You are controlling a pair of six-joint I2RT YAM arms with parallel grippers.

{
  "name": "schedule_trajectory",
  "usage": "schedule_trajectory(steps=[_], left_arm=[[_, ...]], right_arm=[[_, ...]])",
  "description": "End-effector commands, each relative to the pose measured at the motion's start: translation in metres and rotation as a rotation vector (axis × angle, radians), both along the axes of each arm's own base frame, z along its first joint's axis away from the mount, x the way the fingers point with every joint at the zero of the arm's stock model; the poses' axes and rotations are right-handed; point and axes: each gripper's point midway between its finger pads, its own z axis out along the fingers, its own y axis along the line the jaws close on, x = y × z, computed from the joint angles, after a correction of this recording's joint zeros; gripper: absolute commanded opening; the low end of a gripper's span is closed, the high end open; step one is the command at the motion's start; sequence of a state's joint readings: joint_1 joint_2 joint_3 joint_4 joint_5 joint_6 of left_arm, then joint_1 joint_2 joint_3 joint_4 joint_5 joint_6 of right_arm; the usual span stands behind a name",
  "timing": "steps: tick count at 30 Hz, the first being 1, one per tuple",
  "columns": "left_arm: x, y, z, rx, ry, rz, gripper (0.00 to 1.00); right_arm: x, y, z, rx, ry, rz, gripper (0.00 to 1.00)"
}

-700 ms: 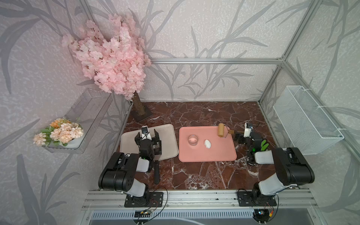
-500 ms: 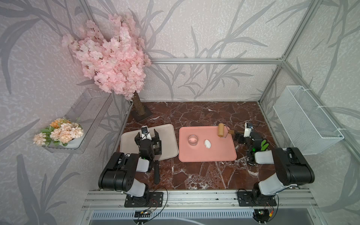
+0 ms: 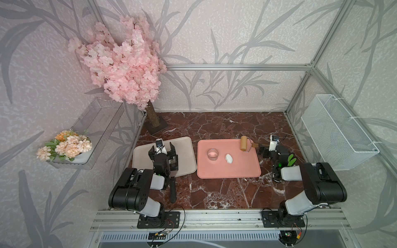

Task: Roll out the dumpling wrappers from the dough
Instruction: Pick up the rolling pin from the work surface.

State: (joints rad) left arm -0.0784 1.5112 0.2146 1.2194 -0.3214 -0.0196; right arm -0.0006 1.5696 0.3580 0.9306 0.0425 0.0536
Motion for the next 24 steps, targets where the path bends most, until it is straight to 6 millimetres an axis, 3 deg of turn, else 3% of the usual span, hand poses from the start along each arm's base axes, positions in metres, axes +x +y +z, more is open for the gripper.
schedule_trajectory(steps=[1, 5, 7, 9, 11, 14, 16, 20, 24], left_arm=[[0.007, 0.007, 0.014, -0.012, -0.025, 0.042, 1.00], [0.022, 0.020, 0.026, -0.022, 0.074, 0.138, 1.00], [0.024, 0.027, 0.036, -0.081, 0.091, 0.201, 1.00], [0.028, 0.032, 0.046, -0.204, 0.106, 0.247, 1.00], [0.036, 0.029, 0.055, -0.336, 0.103, 0.244, 1.00], [0.048, 0.008, 0.067, -0.465, 0.138, 0.150, 1.00], [0.053, -0.013, 0.074, -0.501, 0.172, 0.032, 1.00], [0.048, -0.047, 0.084, -0.611, 0.170, -0.116, 1.00], [0.034, -0.084, 0.085, -0.592, 0.223, -0.195, 1.00]], right_arm=[[0.003, -0.013, 0.029, -0.010, -0.055, -0.073, 0.99], [-0.003, -0.015, 0.054, -0.006, -0.047, -0.086, 0.99], [-0.009, -0.029, 0.072, 0.071, -0.062, -0.197, 0.99], [-0.024, -0.047, 0.083, 0.281, -0.029, -0.393, 0.99], [-0.032, -0.045, 0.091, 0.498, 0.051, -0.408, 0.99], [-0.028, -0.029, 0.110, 0.714, 0.070, -0.302, 0.99], [-0.025, -0.015, 0.116, 0.752, 0.140, -0.237, 0.99], [-0.037, -0.006, 0.092, 0.760, 0.443, -0.294, 0.97], [-0.048, 0.012, 0.073, 0.818, 0.623, -0.290, 0.91]])
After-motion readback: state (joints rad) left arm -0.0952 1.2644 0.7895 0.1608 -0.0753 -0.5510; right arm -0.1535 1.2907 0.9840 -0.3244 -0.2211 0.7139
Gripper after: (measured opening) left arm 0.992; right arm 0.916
